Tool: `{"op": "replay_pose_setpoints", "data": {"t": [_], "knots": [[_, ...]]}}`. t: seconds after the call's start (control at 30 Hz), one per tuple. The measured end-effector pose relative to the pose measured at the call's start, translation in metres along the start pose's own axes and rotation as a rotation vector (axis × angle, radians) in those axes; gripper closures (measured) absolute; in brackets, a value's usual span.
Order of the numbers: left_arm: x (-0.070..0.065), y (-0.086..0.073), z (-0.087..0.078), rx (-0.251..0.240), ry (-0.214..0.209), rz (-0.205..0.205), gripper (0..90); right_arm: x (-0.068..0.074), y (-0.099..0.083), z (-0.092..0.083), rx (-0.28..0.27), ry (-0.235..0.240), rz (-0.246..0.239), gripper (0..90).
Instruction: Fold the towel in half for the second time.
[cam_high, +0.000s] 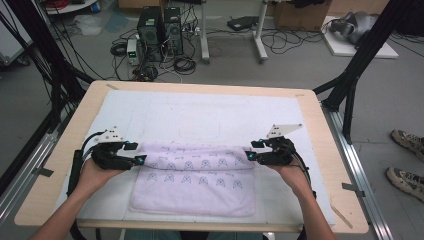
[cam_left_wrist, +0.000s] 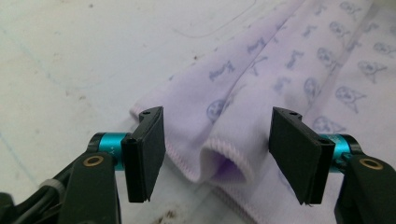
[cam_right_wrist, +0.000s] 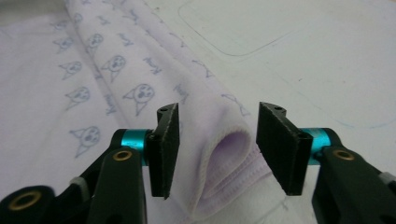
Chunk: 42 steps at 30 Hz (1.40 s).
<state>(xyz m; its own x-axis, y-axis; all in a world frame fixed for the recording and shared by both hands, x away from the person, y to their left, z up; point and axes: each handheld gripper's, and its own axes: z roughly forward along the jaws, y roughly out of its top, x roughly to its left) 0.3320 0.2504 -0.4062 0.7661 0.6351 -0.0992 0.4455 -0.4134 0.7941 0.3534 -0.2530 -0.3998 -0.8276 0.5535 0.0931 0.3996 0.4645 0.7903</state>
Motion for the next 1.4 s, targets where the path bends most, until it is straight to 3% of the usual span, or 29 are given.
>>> {"op": "replay_pose_setpoints", "data": {"t": [0.07, 0.1, 0.13, 0.2, 0.23, 0.27, 0.37, 0.5, 0.53, 0.6, 0.63, 0.73, 0.83, 0.97, 1.0, 1.1, 1.17, 1.27, 1.4], "knots": [[0.0, -0.002, 0.007, 0.046, -0.036, 0.002, 40.7, -0.003, 0.001, 0.01, 0.013, 0.021, 0.013, 46.6], [-0.001, -0.004, 0.011, 0.077, -0.041, 0.015, 53.1, -0.003, 0.001, 0.014, 0.03, 0.026, 0.015, 48.6], [-0.002, -0.006, 0.014, 0.091, -0.044, 0.024, 65.7, -0.004, 0.0, 0.016, 0.052, 0.037, 0.016, 56.1], [-0.004, -0.009, 0.012, 0.072, -0.052, 0.035, 80.9, -0.002, -0.001, 0.016, 0.059, 0.043, 0.004, 77.0], [-0.006, -0.009, 0.01, 0.056, -0.053, 0.036, 82.3, -0.001, -0.002, 0.013, 0.044, 0.044, 0.001, 83.1], [-0.007, -0.01, 0.006, 0.048, -0.047, 0.044, 83.6, 0.001, -0.002, 0.009, 0.035, 0.043, 0.001, 83.6], [-0.011, -0.011, -0.007, 0.001, -0.04, 0.051, 83.7, 0.008, -0.003, -0.009, -0.016, 0.05, -0.01, 84.0], [-0.026, -0.025, -0.021, -0.011, -0.06, 0.073, 81.9, 0.027, -0.014, -0.032, -0.043, 0.068, -0.047, 83.8], [-0.03, -0.03, -0.023, 0.009, -0.064, 0.083, 78.2, 0.033, -0.019, -0.035, -0.041, 0.083, -0.047, 82.5], [-0.036, -0.037, -0.028, 0.015, -0.076, 0.07, 60.1, 0.041, -0.031, -0.041, -0.03, 0.117, -0.045, 75.3], [-0.038, -0.039, -0.031, 0.014, -0.083, 0.065, 53.2, 0.044, -0.036, -0.044, -0.031, 0.106, -0.044, 69.7], [-0.043, -0.039, -0.033, 0.02, -0.09, 0.07, 45.4, 0.051, -0.041, -0.048, -0.062, 0.125, -0.025, 61.8], [-0.048, -0.038, -0.025, 0.035, -0.104, 0.095, 47.9, 0.062, -0.038, -0.036, -0.041, 0.149, -0.074, 56.0], [-0.051, -0.046, -0.011, 0.082, -0.102, 0.116, 57.1, 0.076, -0.041, -0.007, 0.043, 0.171, -0.14, 54.7], [-0.051, -0.049, -0.008, 0.095, -0.096, 0.115, 61.8, 0.077, -0.043, -0.002, 0.068, 0.166, -0.153, 57.3], [-0.049, -0.054, -0.01, 0.073, -0.087, 0.109, 80.6, 0.079, -0.051, 0.006, 0.116, 0.132, -0.17, 79.5], [-0.05, -0.052, -0.012, 0.062, -0.077, 0.108, 86.0, 0.078, -0.054, 0.003, 0.084, 0.126, -0.158, 85.5], [-0.056, -0.049, -0.018, 0.042, -0.069, 0.133, 86.2, 0.078, -0.052, -0.006, 0.041, 0.138, -0.143, 85.9], [-0.062, -0.046, -0.031, 0.004, -0.074, 0.136, 86.2, 0.083, -0.048, -0.023, -0.001, 0.146, -0.146, 86.0]]}}
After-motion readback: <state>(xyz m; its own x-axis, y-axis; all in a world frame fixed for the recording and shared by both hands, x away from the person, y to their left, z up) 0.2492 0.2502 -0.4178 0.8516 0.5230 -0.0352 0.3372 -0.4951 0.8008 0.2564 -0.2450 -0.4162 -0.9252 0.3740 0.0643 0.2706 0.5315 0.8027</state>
